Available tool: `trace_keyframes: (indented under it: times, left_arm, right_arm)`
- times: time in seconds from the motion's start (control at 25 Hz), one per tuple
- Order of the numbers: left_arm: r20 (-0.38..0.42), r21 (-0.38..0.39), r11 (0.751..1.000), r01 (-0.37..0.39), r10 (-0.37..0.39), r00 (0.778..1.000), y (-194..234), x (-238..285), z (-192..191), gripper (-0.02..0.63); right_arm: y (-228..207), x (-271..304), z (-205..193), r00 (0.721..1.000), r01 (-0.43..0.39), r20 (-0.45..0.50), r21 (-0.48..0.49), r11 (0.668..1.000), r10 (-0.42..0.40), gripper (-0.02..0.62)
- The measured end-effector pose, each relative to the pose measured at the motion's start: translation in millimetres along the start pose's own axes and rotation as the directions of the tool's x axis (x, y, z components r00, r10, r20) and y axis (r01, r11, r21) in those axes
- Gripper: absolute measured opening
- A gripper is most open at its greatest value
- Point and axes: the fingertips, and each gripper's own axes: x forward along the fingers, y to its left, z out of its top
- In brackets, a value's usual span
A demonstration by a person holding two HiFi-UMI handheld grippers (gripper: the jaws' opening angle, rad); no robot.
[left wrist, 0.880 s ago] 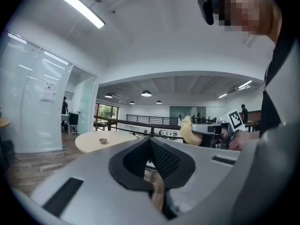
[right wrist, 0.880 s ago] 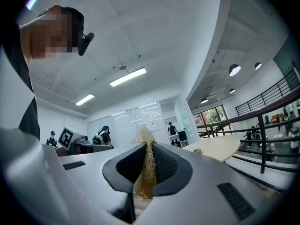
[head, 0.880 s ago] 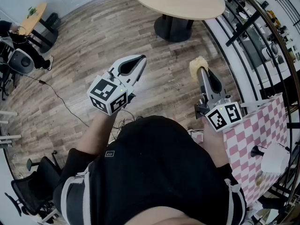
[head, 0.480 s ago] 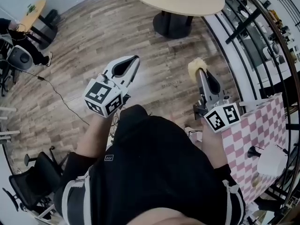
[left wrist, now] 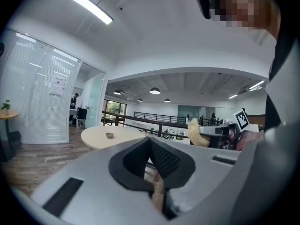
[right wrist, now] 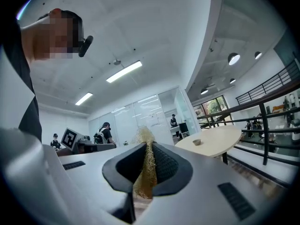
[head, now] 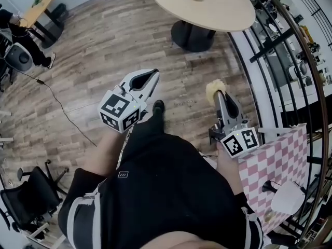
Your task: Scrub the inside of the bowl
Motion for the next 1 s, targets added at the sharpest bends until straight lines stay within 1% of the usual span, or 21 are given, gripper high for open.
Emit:
trace_keyframes:
  times: [0.12,0.24,0.44,0.68,0.88,1.0]
  left_arm:
    - [-0.001,-0.01,1.0,0.019,-0.019,1.0,22,27,0,0.006]
    - [-0.01,-0.013,0.999,0.036,-0.036,0.999,53,59,4,0.006]
    - [-0.015,-0.006,0.998,0.066,-0.066,0.998,107,106,24,0.006]
    - [-0.003,-0.012,0.998,0.062,-0.062,0.998,185,144,46,0.006]
    - [-0.014,-0.004,0.998,0.068,-0.068,0.998,225,176,53,0.006]
    - [-0.018,-0.017,0.996,0.087,-0.087,0.996,238,198,56,0.006]
  right_arm:
    - [-20,27,-2,1.0,0.02,-0.014,0.007,1.0,-0.02,0.044]
    - [-42,66,-1,0.999,0.034,-0.021,0.002,0.999,-0.034,0.044]
    - [-69,137,10,0.999,0.039,-0.023,0.003,0.999,-0.039,0.044]
    - [-91,218,22,0.998,0.051,-0.024,-0.004,0.999,-0.051,0.044]
    - [-111,265,26,0.998,0.053,-0.018,0.002,0.999,-0.053,0.044]
    - [-127,286,27,0.998,0.059,-0.023,0.008,0.998,-0.059,0.044]
